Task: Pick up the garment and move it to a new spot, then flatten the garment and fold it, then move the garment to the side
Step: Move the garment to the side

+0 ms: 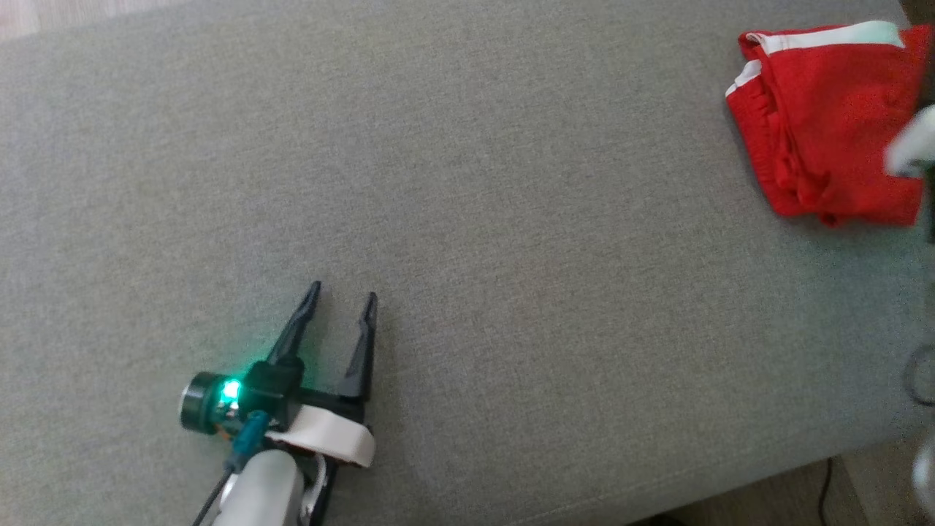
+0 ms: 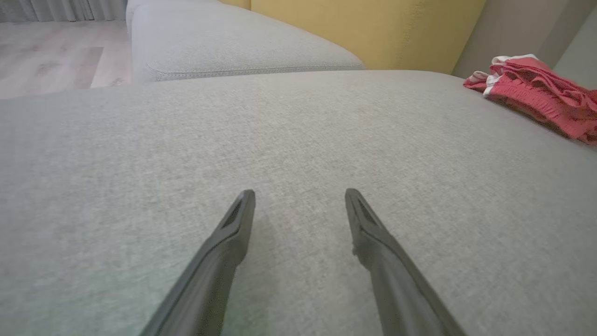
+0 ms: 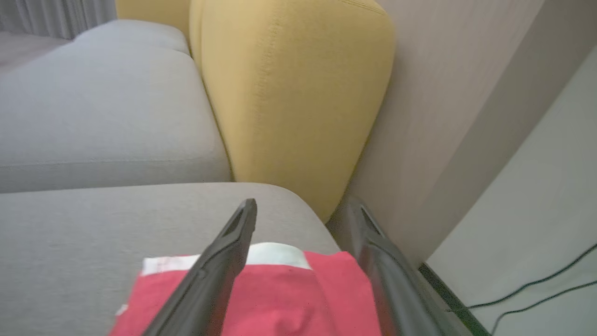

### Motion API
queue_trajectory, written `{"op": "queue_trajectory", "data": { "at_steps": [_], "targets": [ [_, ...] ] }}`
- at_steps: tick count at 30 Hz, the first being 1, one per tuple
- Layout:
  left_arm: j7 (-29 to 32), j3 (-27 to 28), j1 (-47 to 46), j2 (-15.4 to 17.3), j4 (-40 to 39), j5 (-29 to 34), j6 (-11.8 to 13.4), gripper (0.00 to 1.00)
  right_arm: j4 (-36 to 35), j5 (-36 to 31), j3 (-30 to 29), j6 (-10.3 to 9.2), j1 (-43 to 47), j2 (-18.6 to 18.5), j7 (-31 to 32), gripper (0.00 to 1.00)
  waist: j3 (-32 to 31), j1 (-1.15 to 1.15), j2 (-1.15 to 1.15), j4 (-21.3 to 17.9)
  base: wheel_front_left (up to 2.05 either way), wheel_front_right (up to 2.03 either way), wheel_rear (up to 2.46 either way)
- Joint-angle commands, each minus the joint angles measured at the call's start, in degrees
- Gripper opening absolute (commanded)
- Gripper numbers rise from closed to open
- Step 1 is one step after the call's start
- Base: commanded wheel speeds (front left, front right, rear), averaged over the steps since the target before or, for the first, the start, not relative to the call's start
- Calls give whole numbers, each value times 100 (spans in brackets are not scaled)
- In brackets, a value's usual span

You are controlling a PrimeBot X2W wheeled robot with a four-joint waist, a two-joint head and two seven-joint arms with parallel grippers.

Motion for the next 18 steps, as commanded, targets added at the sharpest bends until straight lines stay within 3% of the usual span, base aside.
{"op": "queue_trajectory", "data": {
  "at_steps": [1,8,13,18],
  "targets": [
    [-24,260,-65,55,-74,21,60,100,-243,-27,107,-10,-101,116,-76,100,-32,0,0,-6,0,0,0],
    [-24,695,37,68,-190,-21,244,100,-1610,498,861,-10,679,1065,-102,100,-232,0,0,111,0,0,0],
    [-24,1045,163,67,-250,-80,378,100,-2373,1158,1341,-10,1686,1350,-103,100,-414,0,0,351,0,0,0],
    [-24,1280,342,62,-223,-92,456,100,-2578,1540,1681,-10,2588,1436,-103,100,-596,0,0,601,0,0,0]
  ]
}}
